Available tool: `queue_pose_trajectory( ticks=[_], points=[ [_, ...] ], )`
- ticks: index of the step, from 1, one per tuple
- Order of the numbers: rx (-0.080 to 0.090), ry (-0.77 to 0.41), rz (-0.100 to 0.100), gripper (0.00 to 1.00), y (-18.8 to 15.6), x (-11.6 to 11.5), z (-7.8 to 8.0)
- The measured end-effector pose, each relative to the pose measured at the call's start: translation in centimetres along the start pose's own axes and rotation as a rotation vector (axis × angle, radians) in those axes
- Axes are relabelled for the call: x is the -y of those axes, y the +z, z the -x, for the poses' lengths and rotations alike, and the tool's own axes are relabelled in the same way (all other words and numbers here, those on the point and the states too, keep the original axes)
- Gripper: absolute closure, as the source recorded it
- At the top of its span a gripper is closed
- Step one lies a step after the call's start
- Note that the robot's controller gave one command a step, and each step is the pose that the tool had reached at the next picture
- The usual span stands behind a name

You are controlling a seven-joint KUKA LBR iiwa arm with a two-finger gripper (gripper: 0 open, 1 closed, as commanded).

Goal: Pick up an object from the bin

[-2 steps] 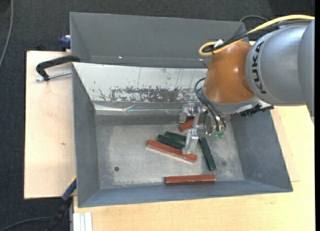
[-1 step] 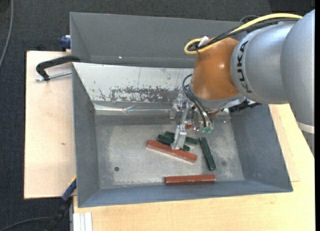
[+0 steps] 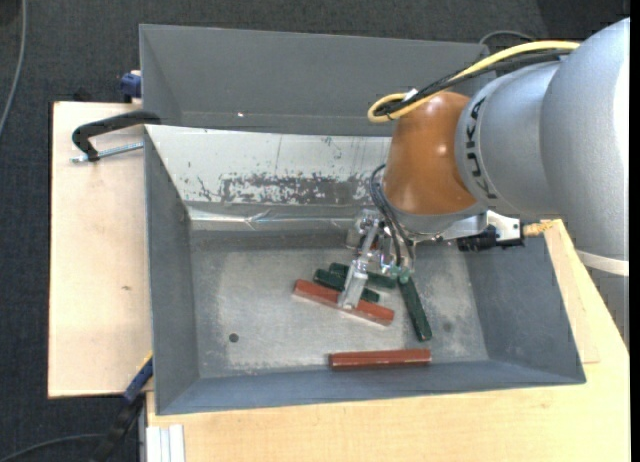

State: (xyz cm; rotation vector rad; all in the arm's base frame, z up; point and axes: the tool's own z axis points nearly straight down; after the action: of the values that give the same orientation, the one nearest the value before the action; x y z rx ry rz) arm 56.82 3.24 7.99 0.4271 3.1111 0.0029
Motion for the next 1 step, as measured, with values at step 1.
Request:
queue_pose_trajectory(
  ticks=[1],
  points=[
    [0.003,-0.038,0.005,1.00,0.75,3.42,4.43]
  ],
)
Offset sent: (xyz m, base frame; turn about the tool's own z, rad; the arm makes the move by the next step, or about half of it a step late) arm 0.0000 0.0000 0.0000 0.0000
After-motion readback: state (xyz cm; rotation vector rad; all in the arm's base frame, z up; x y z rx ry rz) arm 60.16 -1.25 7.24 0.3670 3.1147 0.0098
